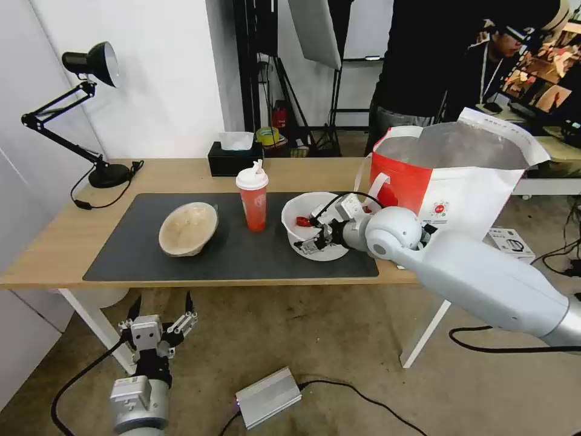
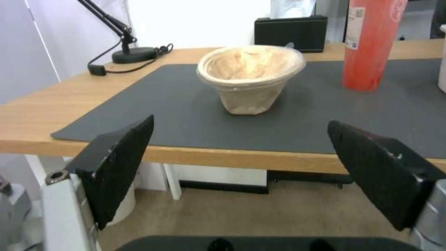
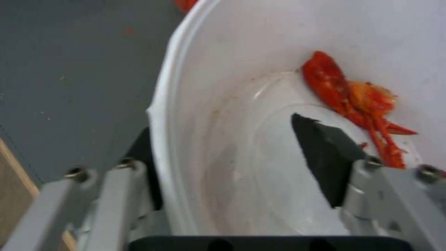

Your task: Pick up the trash from the table and place it into the takeout bag.

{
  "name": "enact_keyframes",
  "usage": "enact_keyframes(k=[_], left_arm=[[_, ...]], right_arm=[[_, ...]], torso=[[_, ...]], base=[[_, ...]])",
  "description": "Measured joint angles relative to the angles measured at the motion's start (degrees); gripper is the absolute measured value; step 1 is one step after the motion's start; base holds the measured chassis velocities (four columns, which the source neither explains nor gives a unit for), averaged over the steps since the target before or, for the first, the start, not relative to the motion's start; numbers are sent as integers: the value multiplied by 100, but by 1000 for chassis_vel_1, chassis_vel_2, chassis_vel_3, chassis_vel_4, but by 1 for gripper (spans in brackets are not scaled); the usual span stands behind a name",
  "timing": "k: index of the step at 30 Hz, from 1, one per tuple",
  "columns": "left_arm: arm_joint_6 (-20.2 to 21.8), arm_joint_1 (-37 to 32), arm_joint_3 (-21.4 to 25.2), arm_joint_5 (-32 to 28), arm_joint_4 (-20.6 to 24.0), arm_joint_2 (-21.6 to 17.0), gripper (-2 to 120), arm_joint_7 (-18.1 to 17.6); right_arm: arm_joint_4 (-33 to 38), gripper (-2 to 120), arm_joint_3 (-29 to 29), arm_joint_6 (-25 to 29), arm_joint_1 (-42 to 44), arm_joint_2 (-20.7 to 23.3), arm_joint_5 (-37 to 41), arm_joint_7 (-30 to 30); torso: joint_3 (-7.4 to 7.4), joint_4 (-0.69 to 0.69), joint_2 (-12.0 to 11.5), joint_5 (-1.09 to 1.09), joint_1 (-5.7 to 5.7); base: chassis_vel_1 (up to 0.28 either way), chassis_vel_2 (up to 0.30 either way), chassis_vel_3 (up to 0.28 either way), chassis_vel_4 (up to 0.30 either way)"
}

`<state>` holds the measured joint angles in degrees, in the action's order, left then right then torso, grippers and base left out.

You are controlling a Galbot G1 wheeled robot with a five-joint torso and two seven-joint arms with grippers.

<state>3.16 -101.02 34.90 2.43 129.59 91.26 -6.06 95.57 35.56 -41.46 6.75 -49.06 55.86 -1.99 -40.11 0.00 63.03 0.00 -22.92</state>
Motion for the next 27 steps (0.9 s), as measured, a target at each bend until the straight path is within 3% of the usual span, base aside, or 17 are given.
enact_keyframes(k=[13, 15, 18, 27], left_arm=[[-7, 1, 1, -2, 8, 2, 100, -8], [-9, 1, 2, -5, 8, 2, 100, -10], [-11, 2, 4, -8, 7, 2, 100, -12], [-14, 1, 0, -13, 9, 2, 100, -15]], right_arm=[[-93, 19, 74, 5, 32, -171, 2, -72], [-115, 7, 78, 5, 41, -224, 1, -100], [-131, 0, 83, 7, 42, -260, 5, -135], [-153, 0, 115, 7, 47, -338, 77, -210]], torso=[[0, 0, 0, -1, 0], [1, -1, 0, 0, 0], [1, -1, 0, -1, 0], [1, -1, 0, 0, 0]], base=[[0, 0, 0, 0], [0, 0, 0, 0], [0, 0, 0, 0], [0, 0, 0, 0]])
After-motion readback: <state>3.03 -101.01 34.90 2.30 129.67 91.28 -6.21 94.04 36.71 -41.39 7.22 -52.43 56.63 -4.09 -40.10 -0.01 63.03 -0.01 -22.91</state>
